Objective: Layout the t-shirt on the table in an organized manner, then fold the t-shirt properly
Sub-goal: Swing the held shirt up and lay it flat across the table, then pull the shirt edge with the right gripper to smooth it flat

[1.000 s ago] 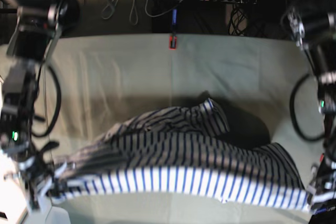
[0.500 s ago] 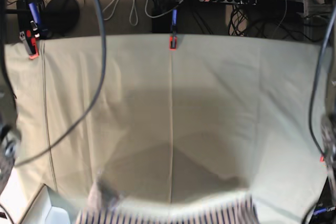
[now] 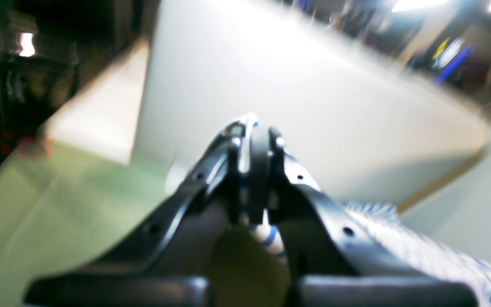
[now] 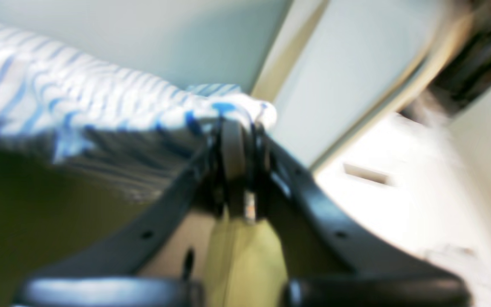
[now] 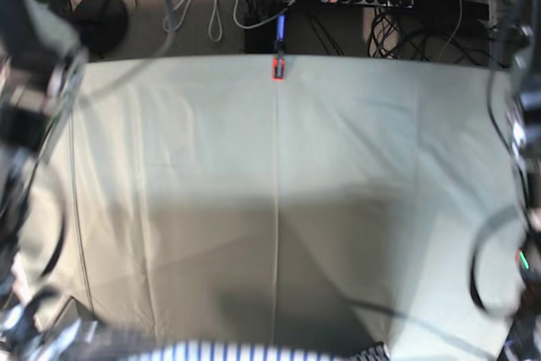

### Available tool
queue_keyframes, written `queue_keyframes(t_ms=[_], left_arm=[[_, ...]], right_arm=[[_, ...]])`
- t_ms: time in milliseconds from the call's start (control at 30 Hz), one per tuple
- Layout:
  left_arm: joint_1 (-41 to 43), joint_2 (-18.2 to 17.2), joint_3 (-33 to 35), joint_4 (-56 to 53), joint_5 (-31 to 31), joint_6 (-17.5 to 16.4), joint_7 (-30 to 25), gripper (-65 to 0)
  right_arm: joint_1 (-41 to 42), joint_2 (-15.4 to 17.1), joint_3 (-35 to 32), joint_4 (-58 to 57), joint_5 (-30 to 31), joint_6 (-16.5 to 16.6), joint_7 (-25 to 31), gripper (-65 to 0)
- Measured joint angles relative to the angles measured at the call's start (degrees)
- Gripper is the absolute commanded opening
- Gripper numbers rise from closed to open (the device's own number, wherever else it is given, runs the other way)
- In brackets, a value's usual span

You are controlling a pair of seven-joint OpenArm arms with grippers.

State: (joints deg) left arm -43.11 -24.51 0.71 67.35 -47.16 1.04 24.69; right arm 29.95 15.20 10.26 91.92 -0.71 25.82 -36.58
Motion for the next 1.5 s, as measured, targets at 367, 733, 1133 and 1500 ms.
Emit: queue_keyframes(t_ms=[367,733,1133,1500], left_arm=[[31.34,1.84,-17.44,2.89,-0.66,-0.81,0.28,-65.0],[46.40,1.79,-29.51,6.05,-0.66,-0.81,0.28,-65.0],[56.41,5.88,-36.72,15.50,-0.90,-0.85,0.46,-65.0],[61.57,9.49,-39.45,15.85,-0.72,-0.81,0.31,-65.0]], right_arm=[[-33.68,-7.63,6.34,4.09,0.72,0.13,13.33,-65.0],[-51.47,-7.30,7.45,17.62,0.50,9.29,13.16,-65.0],[-58.88,-9.29,12.24,22.08,0.52,13.38,13.09,-65.0],[-53.02,-11.41,14.80,13.49,0.26,13.40,13.51,-65.0]])
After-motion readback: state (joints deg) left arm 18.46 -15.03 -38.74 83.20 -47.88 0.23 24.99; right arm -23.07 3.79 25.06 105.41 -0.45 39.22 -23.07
